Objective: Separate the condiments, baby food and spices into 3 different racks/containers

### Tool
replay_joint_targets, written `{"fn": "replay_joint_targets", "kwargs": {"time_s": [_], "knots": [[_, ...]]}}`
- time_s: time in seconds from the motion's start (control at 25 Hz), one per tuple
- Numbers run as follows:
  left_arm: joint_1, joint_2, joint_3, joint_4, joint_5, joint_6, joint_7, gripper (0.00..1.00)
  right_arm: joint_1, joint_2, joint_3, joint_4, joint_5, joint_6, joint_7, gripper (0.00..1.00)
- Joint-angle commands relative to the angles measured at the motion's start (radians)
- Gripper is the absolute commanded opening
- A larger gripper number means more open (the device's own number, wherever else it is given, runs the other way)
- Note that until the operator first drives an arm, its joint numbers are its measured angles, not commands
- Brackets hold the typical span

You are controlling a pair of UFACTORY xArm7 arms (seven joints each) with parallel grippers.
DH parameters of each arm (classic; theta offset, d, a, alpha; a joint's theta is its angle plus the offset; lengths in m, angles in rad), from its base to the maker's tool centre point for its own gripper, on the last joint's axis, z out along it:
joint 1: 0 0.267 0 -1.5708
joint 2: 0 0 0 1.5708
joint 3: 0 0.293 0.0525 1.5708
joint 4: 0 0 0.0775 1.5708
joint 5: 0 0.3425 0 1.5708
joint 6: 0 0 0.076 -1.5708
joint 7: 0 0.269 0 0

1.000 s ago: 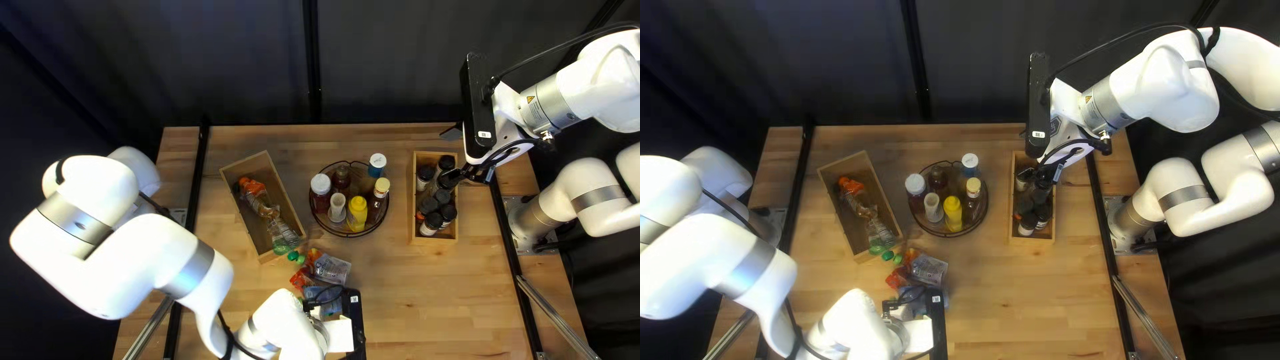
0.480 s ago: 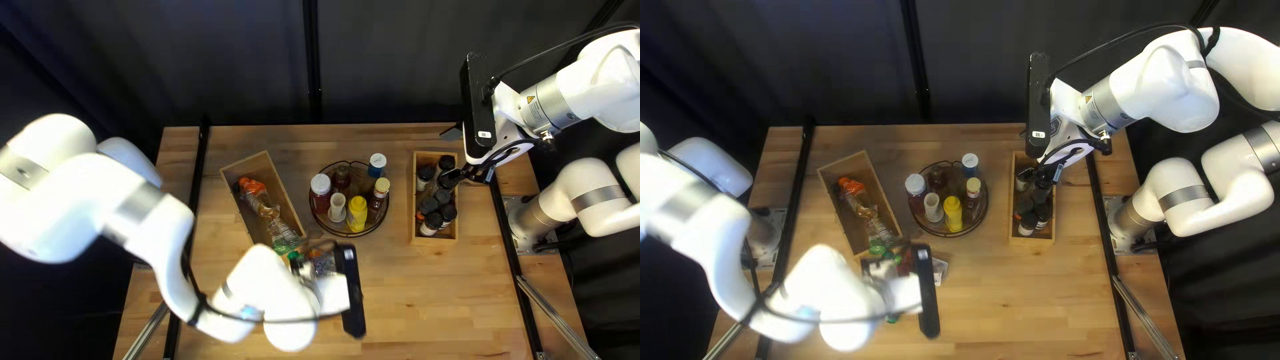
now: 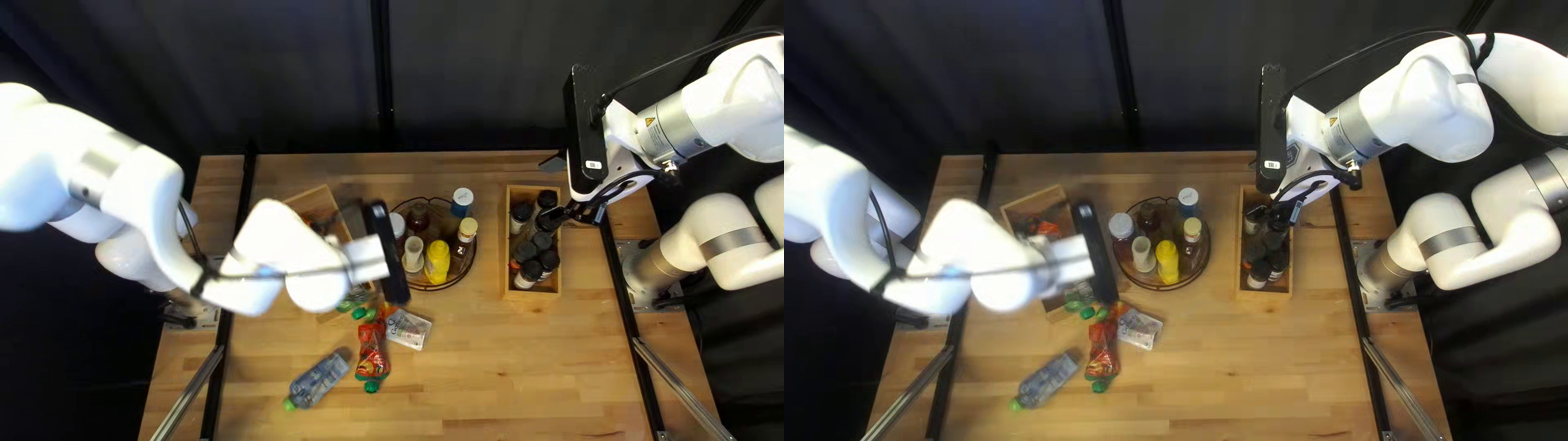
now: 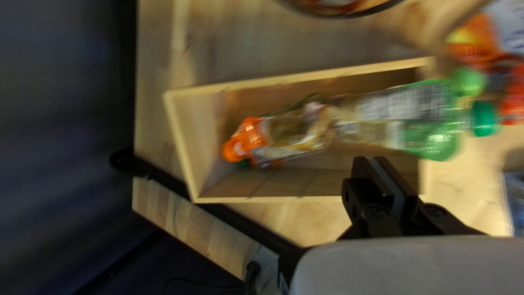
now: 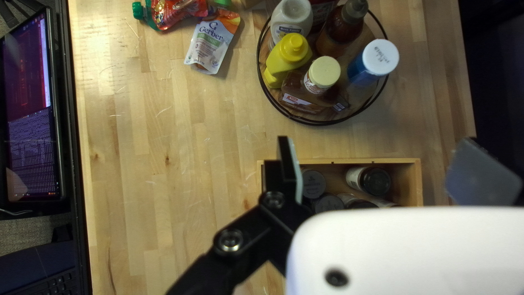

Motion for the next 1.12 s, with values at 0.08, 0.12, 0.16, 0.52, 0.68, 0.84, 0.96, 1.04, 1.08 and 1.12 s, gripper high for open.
{"fn": "replay_joint_targets", "kwargs": {"time_s": [0.08, 0.12, 0.16, 0.52, 0.68, 0.84, 0.96, 1.04, 1.08, 1.12], "knots": [[-0.047, 0.084, -0.029, 0.095, -0.113, -0.013, -0.015, 1.00, 0.000, 0.000, 0.000, 0.000, 0.000, 0.000, 0.000, 1.00], [-0.056, 0.098, -0.031, 0.108, -0.144, -0.032, -0.003, 1.00, 0.000, 0.000, 0.000, 0.000, 0.000, 0.000, 0.000, 1.00], [-0.065, 0.119, -0.035, 0.122, -0.176, -0.052, -0.001, 1.00, 0.000, 0.000, 0.000, 0.000, 0.000, 0.000, 0.000, 1.00], [-0.146, 0.248, -0.113, 0.123, -0.286, -0.214, -0.217, 1.00, 0.000, 0.000, 0.000, 0.000, 0.000, 0.000, 0.000, 1.00], [-0.175, 0.316, -0.133, 0.129, -0.282, -0.256, -0.355, 1.00, 0.000, 0.000, 0.000, 0.000, 0.000, 0.000, 0.000, 1.00], [-0.192, 0.380, -0.137, 0.113, -0.294, -0.315, -0.490, 1.00, 0.000, 0.000, 0.000, 0.000, 0.000, 0.000, 0.000, 1.00], [-0.189, 0.419, -0.135, 0.097, -0.316, -0.354, -0.529, 1.00, 0.000, 0.000, 0.000, 0.000, 0.000, 0.000, 0.000, 1.00], [-0.181, 0.442, -0.131, 0.087, -0.331, -0.377, -0.534, 1.00, 0.000, 0.000, 0.000, 0.000, 0.000, 0.000, 0.000, 1.00], [-0.179, 0.446, -0.130, 0.088, -0.335, -0.378, -0.536, 1.00, 0.000, 0.000, 0.000, 0.000, 0.000, 0.000, 0.000, 1.00], [-0.174, 0.454, -0.127, 0.073, -0.341, -0.398, -0.539, 1.00, 0.000, 0.000, 0.000, 0.000, 0.000, 0.000, 0.000, 1.00]]}}
